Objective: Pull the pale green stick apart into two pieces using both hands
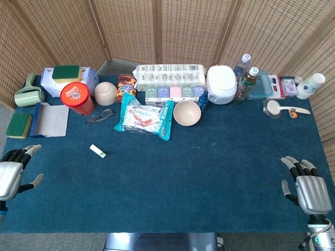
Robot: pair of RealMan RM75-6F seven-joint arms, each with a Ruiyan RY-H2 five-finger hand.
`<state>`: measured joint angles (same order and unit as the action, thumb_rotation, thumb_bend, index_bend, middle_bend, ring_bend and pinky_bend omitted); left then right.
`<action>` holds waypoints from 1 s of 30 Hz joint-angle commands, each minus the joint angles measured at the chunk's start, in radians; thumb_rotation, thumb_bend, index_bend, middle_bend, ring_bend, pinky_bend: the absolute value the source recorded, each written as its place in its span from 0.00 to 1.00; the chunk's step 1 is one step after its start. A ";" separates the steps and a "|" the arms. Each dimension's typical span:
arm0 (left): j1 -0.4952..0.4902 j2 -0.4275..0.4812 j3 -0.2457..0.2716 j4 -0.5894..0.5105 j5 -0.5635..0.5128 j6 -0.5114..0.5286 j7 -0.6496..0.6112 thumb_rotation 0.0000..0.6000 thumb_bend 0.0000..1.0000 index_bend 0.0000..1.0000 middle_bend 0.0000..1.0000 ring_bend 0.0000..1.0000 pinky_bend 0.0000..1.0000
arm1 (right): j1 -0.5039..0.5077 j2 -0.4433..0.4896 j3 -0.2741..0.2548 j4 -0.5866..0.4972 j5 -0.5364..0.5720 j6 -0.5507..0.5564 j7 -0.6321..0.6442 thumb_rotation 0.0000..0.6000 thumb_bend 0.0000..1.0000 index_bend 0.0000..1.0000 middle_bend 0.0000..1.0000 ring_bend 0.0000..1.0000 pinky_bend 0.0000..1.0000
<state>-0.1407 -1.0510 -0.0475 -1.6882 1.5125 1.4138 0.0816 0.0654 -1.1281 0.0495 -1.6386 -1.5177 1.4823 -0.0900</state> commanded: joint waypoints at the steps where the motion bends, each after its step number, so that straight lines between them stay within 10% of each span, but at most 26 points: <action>1: -0.041 0.012 -0.017 0.004 0.002 -0.046 -0.002 0.98 0.24 0.17 0.25 0.28 0.21 | 0.003 0.000 0.001 0.000 0.003 -0.006 -0.003 1.00 0.52 0.18 0.22 0.28 0.17; 12: -0.212 0.009 -0.066 0.073 0.007 -0.246 -0.008 1.00 0.24 0.27 0.88 0.89 0.77 | 0.003 -0.010 0.006 0.007 0.021 -0.010 -0.004 1.00 0.52 0.18 0.22 0.28 0.17; 30: -0.380 -0.101 -0.049 0.215 -0.016 -0.474 0.024 1.00 0.27 0.32 0.97 0.95 0.90 | -0.007 -0.016 0.006 0.013 0.036 -0.005 0.001 1.00 0.52 0.18 0.23 0.28 0.17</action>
<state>-0.5140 -1.1388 -0.1015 -1.4823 1.5068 0.9504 0.0967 0.0587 -1.1433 0.0556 -1.6255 -1.4818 1.4777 -0.0890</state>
